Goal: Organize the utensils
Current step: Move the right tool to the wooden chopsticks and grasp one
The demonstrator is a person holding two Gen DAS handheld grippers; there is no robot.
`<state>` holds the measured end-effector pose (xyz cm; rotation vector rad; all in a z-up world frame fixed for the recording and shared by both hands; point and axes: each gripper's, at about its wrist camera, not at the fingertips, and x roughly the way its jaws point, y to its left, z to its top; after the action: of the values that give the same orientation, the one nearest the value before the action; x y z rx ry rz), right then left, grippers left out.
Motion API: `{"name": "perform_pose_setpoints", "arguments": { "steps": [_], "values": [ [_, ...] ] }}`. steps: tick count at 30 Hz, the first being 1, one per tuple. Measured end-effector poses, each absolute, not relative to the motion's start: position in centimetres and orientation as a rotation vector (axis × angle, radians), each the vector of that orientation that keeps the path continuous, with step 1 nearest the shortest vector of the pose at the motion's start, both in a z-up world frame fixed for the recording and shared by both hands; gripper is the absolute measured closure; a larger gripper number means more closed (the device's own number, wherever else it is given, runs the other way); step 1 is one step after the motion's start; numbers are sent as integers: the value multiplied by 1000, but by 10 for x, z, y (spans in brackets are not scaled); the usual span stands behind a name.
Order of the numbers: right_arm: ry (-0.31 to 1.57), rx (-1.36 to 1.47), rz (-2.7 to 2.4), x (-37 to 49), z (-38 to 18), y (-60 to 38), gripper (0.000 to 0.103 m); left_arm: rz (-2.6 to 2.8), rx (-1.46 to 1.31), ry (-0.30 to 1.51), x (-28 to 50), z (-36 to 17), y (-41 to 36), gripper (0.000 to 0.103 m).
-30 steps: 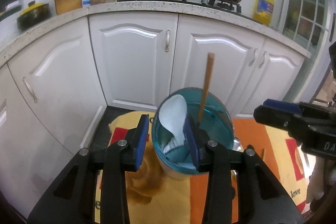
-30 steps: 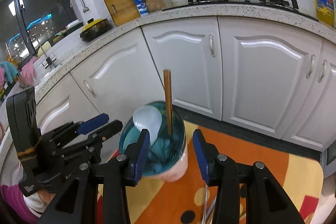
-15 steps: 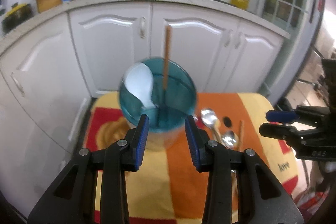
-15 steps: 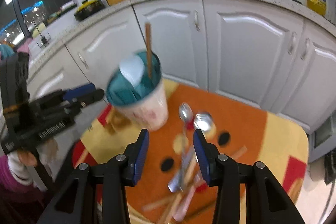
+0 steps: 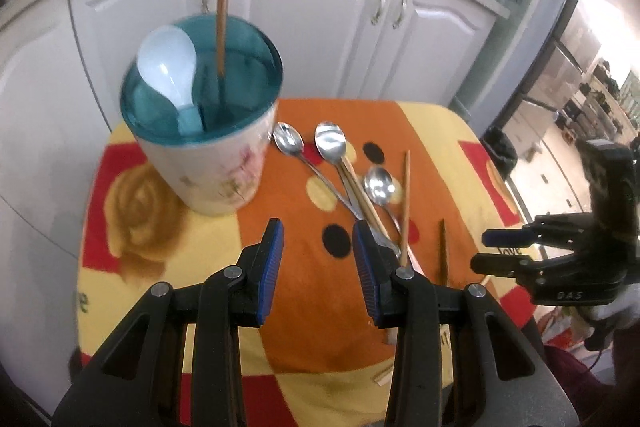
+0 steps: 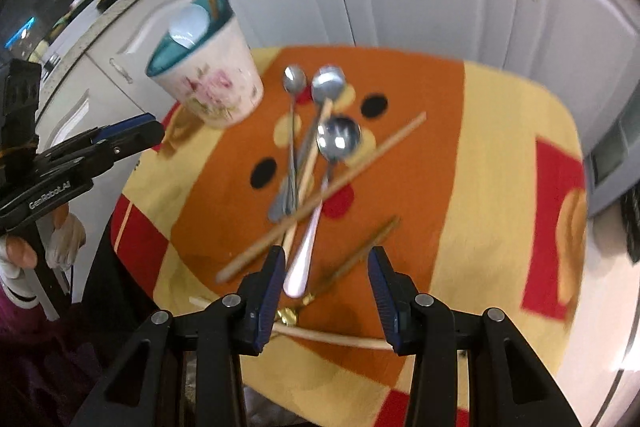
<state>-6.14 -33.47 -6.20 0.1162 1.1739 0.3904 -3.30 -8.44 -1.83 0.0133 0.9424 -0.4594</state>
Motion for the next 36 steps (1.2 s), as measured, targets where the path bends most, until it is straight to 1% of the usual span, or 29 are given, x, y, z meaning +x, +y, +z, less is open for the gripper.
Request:
{"name": "perform_pose_setpoints", "arguments": {
  "steps": [8, 14, 20, 25, 30, 33, 34, 36],
  "values": [
    [1226, 65, 468, -81, -68, -328, 62, -468, 14, 972, -36, -29, -84, 68],
    [1320, 102, 484, -98, -83, -330, 62, -468, 7, 980, -36, -32, -82, 68],
    [1380, 227, 428, -98, -107, -348, 62, -474, 1, 986, -33, -35, -84, 68],
    [1334, 301, 392, -79, -110, -351, 62, -479, 10, 989, -33, -35, -88, 68],
    [1282, 303, 330, -56, -107, -347, 62, -475, 9, 994, -32, -35, -87, 68],
    [1246, 256, 298, -48, -105, -345, 62, -474, 4, 995, -31, -36, -86, 68],
    [1237, 227, 292, -47, -104, -342, 63, -473, 3, 998, -31, -36, -87, 68],
    [1218, 121, 286, -46, -101, -333, 72, -474, 2, 1000, -32, -37, -87, 68]
  ]
}}
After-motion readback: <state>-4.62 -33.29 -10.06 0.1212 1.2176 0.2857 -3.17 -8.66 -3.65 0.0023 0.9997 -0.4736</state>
